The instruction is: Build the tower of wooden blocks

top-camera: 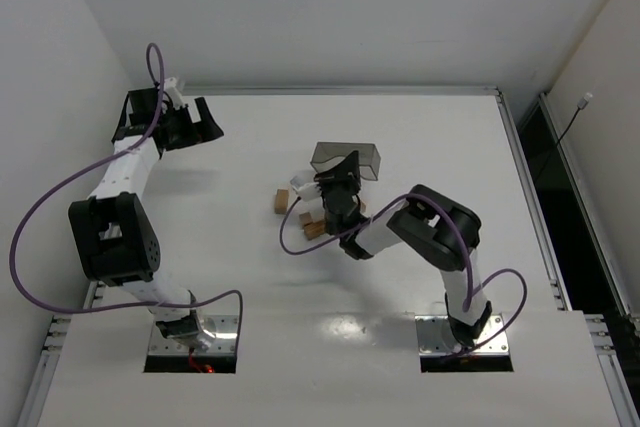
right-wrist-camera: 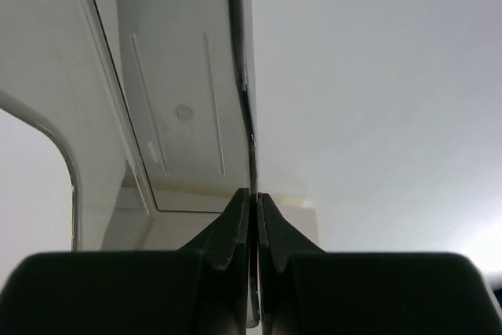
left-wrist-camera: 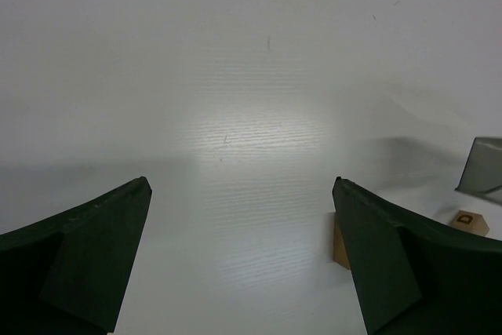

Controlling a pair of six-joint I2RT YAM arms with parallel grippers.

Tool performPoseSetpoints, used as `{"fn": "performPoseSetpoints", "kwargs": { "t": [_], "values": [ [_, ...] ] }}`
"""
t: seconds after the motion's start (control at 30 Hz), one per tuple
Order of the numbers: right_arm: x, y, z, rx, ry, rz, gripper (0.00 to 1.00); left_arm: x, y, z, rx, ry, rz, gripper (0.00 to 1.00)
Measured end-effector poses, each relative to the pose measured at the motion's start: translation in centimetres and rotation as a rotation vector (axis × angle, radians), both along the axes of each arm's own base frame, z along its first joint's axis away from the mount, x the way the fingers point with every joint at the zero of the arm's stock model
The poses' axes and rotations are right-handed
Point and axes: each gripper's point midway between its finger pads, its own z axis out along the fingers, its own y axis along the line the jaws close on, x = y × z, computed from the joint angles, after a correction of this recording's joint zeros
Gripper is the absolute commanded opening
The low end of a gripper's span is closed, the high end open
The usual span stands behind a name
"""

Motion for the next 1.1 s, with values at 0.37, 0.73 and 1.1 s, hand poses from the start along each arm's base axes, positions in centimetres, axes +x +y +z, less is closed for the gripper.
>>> {"fn": "performPoseSetpoints", "kwargs": {
  "t": [0.37,0.73,1.1],
  "values": [
    [11.9,-9.6,5.3,0.839,0.267,-0.226,0.00,-0.8,-4.6,0.5,0.035,-0.039,-0.180,1.00],
    [10.0,-27.7,-11.0,1.380,0.734,-0.812,0.00,-0.9,-6.9,0.9,0.039,-0.063,-0.263,1.00],
    [11.9,-37.7,-13.2,1.709,0.718,-0.931,0.00,0.3,-8.7,0.3,0.036,-0.055,-0.319,1.00]
  ]
}}
